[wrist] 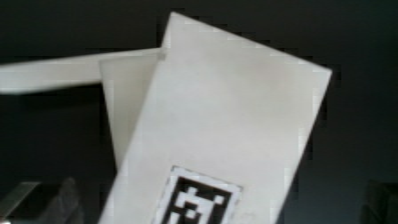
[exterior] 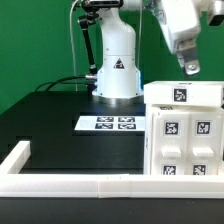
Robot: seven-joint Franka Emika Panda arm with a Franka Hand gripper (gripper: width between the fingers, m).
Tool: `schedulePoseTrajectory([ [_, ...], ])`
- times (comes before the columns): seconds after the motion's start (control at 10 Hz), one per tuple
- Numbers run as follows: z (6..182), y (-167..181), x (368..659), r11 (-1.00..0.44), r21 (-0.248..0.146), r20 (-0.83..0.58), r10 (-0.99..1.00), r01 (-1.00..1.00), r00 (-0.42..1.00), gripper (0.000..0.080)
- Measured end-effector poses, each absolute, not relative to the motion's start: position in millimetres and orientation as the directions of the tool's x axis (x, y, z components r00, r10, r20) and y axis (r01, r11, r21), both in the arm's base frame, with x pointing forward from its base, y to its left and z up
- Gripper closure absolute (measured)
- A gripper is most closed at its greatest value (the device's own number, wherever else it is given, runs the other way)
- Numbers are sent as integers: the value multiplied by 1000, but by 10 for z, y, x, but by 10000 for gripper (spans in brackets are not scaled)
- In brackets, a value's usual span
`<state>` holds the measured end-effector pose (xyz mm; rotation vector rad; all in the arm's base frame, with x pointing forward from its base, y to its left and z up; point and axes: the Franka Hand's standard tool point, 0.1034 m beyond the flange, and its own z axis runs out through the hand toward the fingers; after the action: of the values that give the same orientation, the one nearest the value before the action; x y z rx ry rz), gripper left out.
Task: Assemble cabinet
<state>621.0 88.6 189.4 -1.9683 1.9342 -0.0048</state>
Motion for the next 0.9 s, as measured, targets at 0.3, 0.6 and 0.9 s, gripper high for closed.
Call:
schedulePoseTrajectory([
  [0.3,1895,902,6216,-287,-323,-174,-919,-902,355,2],
  [0.6,1886,884,6207,-507,-346,-87,-820,-790,565,2],
  [0.9,1911,845,6227,-836,-311,79,-498,-453,864,2],
])
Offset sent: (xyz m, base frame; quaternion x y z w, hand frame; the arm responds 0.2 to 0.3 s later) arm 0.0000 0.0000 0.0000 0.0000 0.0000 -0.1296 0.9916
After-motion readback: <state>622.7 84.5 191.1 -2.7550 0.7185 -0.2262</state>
